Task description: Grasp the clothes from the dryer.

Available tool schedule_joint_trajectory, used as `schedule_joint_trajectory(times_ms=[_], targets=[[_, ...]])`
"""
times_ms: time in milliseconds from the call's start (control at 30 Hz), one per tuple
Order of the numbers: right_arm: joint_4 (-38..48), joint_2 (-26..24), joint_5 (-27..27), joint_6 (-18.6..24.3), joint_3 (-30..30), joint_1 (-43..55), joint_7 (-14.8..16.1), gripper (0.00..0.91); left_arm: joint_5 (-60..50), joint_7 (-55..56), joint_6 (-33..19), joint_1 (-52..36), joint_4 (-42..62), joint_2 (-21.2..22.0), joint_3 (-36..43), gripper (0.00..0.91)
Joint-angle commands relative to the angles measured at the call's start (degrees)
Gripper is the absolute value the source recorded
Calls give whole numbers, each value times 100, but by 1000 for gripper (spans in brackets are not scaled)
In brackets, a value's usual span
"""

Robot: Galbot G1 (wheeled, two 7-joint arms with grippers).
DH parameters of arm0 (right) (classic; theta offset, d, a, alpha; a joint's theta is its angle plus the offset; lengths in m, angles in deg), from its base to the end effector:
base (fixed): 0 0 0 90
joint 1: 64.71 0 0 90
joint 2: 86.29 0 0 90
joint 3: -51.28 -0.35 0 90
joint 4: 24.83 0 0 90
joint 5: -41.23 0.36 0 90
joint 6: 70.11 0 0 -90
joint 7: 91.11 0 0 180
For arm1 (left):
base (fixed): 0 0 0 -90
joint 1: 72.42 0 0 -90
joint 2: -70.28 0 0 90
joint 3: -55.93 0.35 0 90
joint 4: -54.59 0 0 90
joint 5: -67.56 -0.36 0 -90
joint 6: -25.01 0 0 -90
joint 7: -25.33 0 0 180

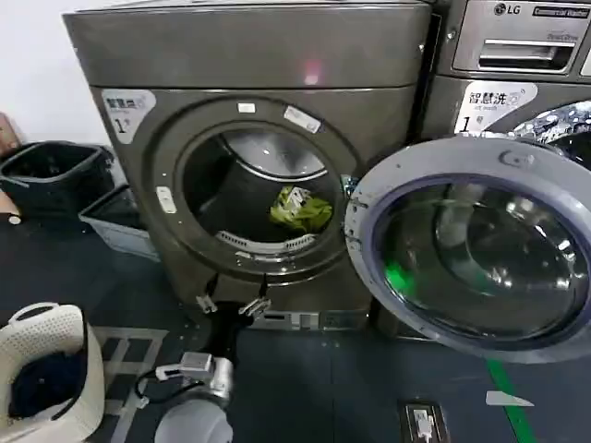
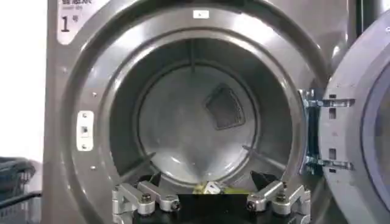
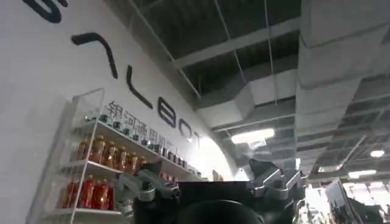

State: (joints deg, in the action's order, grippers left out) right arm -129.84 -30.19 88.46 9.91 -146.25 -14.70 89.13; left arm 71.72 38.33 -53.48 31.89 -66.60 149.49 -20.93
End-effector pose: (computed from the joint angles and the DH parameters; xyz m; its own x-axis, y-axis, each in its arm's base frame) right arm -0.0984 -0.4184 0.0457 -0.2950 0.7284 -0.6184 0.9253 0.3792 0.0053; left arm 0.2476 -0.0382 -0.2425 -0.9959 0.0645 -0.0638 0.0622 0.9974 0.0371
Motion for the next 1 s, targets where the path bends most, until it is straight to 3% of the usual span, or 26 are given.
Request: schedule_joint_trajectory(times_ms=[33,1000], targets=[[-3,-4,3,77,2,3,15,907,-14,-5,-6,-31,23,11,9,907],[-65,-32,-5,125,14,-29,91,907,5,-5,-29,42,-7,25,-26,907]])
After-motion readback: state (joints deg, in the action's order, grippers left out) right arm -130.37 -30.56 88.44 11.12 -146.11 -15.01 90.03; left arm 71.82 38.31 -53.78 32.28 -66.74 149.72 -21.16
